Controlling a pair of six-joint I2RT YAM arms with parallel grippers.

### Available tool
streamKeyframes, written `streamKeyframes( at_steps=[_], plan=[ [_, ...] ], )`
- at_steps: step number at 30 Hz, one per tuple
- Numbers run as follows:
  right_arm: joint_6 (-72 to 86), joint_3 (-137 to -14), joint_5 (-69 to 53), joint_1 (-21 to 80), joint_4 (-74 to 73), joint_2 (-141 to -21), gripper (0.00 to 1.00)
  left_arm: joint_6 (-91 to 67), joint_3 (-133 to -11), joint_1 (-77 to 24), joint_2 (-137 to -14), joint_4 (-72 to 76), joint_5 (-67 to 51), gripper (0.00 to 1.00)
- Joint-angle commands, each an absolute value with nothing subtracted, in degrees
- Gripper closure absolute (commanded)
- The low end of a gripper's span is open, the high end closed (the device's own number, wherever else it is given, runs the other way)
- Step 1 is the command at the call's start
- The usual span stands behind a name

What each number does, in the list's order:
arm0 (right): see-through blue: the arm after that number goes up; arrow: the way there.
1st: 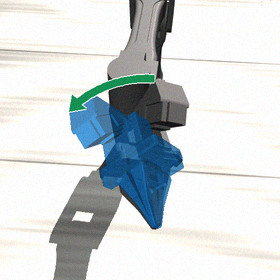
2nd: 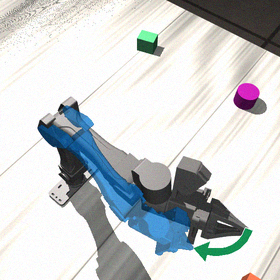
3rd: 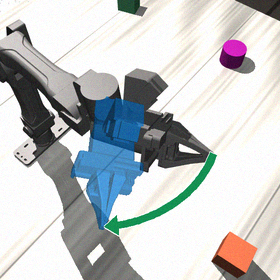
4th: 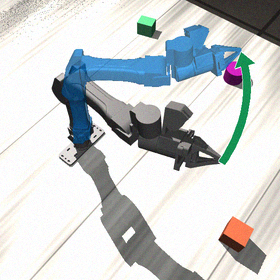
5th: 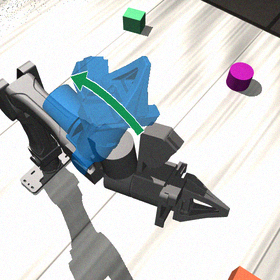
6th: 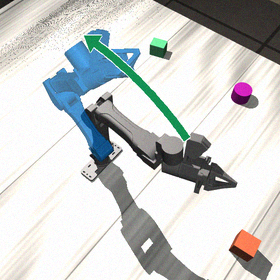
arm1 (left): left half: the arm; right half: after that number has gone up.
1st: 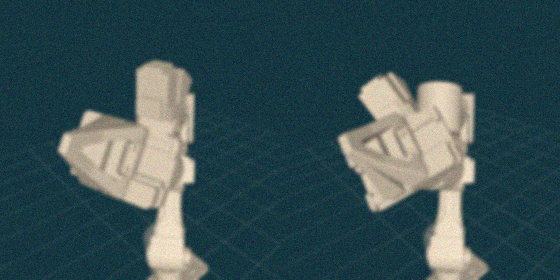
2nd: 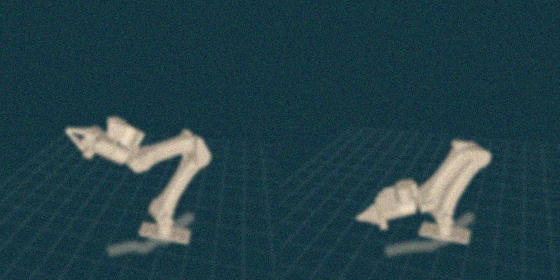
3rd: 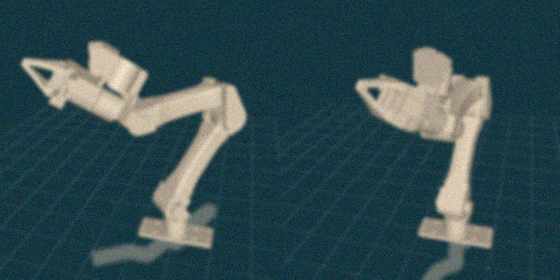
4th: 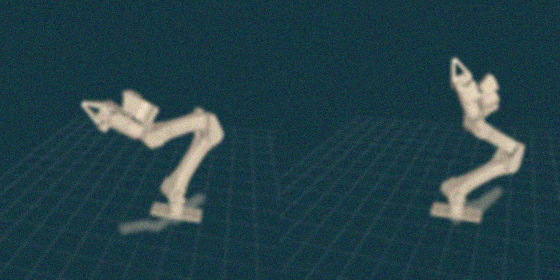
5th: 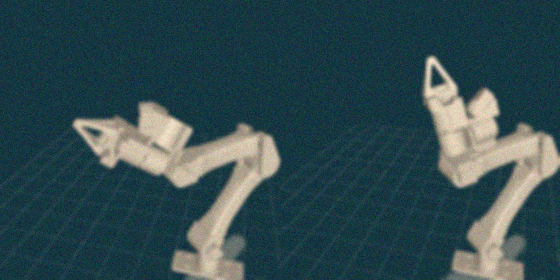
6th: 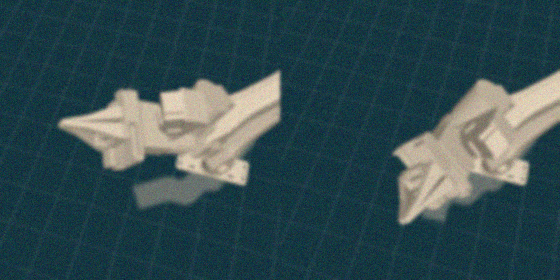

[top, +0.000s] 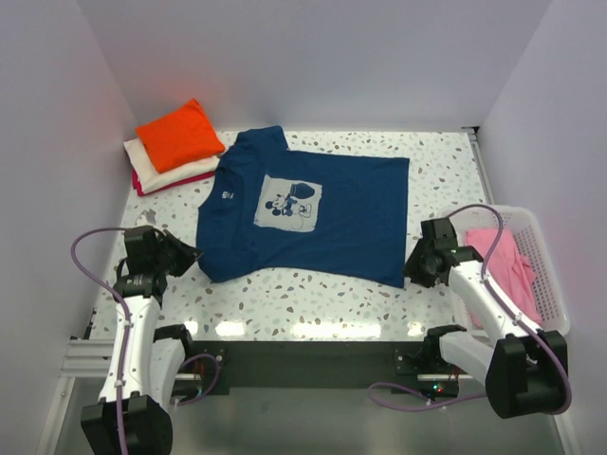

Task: Fold and stack the t-shirts
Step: Fold the tshirt

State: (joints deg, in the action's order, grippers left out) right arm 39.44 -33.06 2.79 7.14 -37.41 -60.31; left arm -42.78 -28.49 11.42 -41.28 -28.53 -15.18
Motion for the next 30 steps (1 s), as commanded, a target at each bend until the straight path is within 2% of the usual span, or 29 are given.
streamKeyframes(
  at_steps=[1,7,25,30],
  plan=[
    [39.7,-36.9,6.8,11.2,-39.1,-60.7,0.62,-40.9,-30.4,11.1,-41.8,-26.0,-16.3,1.00],
    [43.2,-35.5,9.1,15.3,-38.1,-62.5,0.62,-40.9,-30.3,11.1,-42.3,-25.4,-16.4,1.00],
    [45.2,-31.8,9.2,15.5,-31.2,-67.4,0.64,-41.4,-28.9,11.0,-44.6,-22.3,-17.0,1.00],
    [45.0,-31.5,9.3,15.5,-29.8,-69.1,0.69,-41.4,-28.9,10.7,-45.1,-21.9,-16.7,1.00]
  ],
)
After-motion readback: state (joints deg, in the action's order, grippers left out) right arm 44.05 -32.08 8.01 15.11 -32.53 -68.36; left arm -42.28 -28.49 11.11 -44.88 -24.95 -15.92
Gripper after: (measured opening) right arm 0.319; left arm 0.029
